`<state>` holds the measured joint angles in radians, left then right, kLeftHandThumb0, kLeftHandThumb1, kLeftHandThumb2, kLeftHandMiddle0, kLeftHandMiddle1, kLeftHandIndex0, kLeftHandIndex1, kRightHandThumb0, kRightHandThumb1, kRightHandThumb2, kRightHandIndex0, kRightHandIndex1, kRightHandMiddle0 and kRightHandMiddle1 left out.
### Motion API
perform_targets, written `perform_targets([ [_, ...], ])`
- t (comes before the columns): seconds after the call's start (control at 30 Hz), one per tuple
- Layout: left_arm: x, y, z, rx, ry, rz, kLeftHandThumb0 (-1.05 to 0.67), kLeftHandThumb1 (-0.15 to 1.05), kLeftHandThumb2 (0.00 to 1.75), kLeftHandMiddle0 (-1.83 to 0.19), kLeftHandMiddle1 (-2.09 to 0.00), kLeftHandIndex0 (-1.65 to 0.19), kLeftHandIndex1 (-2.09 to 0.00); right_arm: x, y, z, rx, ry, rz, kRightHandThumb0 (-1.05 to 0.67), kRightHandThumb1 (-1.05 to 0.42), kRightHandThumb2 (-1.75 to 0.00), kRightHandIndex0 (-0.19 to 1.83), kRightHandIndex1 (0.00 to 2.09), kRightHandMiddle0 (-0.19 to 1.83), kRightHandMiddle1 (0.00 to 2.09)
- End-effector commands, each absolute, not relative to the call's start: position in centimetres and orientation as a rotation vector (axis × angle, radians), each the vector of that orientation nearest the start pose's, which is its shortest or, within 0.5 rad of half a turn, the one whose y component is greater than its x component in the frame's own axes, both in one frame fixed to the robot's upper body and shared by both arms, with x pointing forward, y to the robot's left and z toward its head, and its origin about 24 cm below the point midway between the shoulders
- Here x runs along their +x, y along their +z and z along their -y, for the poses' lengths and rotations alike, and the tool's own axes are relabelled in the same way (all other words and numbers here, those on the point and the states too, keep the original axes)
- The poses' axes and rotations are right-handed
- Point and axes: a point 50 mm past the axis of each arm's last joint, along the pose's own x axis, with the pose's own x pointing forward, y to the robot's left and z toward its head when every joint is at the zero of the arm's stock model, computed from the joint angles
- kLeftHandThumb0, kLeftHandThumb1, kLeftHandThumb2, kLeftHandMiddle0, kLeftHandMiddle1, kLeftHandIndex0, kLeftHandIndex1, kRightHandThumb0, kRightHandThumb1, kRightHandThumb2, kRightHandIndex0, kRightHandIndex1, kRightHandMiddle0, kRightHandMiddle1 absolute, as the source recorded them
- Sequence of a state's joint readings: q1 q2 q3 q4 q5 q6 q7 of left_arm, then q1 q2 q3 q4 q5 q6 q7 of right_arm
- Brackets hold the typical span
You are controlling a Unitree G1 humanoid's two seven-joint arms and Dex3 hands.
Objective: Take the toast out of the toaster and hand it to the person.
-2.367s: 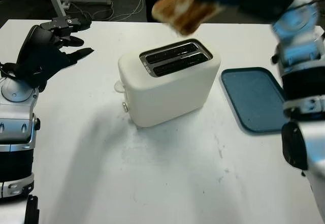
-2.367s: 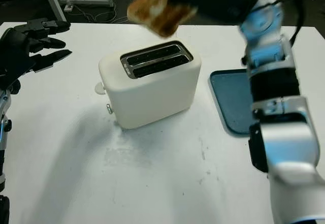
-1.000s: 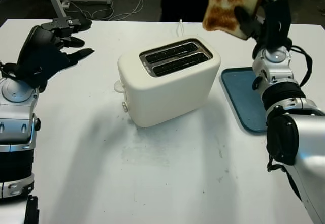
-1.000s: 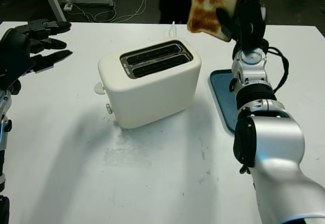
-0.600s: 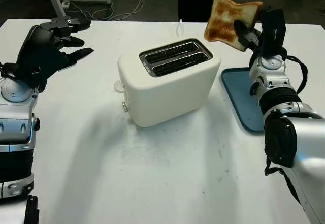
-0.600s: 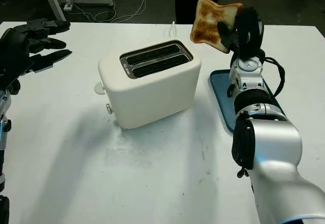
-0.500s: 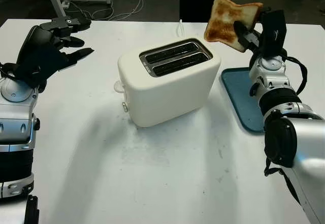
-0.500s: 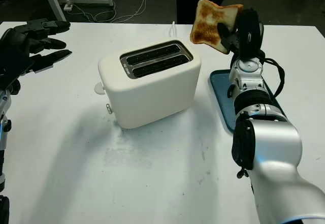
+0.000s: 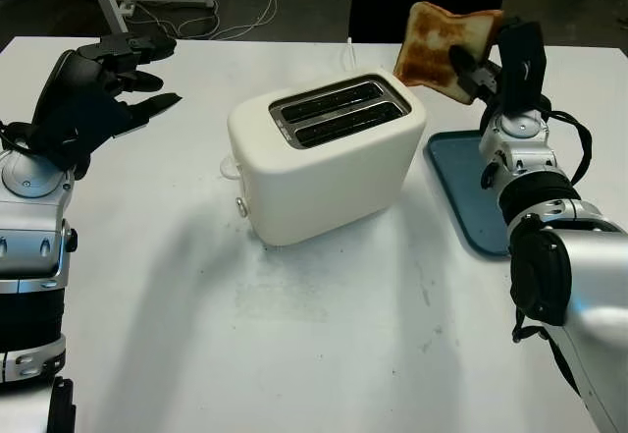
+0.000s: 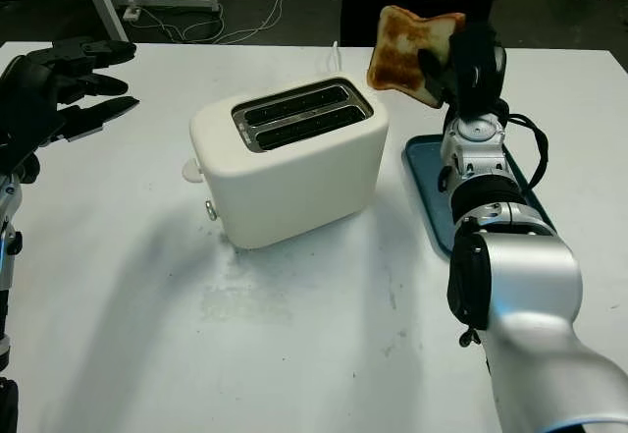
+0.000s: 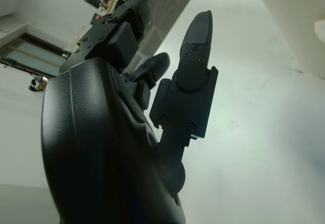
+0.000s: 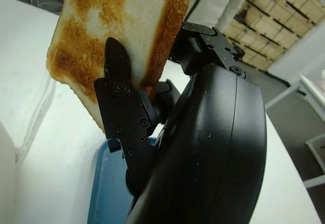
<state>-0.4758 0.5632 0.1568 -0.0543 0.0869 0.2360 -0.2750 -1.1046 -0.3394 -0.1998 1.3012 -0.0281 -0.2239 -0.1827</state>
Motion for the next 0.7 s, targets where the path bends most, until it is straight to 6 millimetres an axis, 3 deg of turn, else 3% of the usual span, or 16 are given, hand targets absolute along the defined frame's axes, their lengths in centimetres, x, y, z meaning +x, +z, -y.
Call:
perform_targets([
  [0.0,31.28,20.95,-24.21,0.613,-0.032,0.264,-0.42,0.92,0.09,-0.34,-0.82,-0.58,-0.15,41.06,15.28,22.54,-0.162,-0.330,0.043,-0.15,-0.92,-0.22,0.88,1.75,0.58,1.75],
  [0.67,31.31,20.98,-24.18,0.622,-0.034,0.270,-0.42,0.92,0.09,-0.33,-0.83,-0.58,-0.15,41.13,15.63,22.50,-0.132,-0.320,0.061,-0.13,-0.92,-0.24,0.86,1.75,0.49,1.75],
])
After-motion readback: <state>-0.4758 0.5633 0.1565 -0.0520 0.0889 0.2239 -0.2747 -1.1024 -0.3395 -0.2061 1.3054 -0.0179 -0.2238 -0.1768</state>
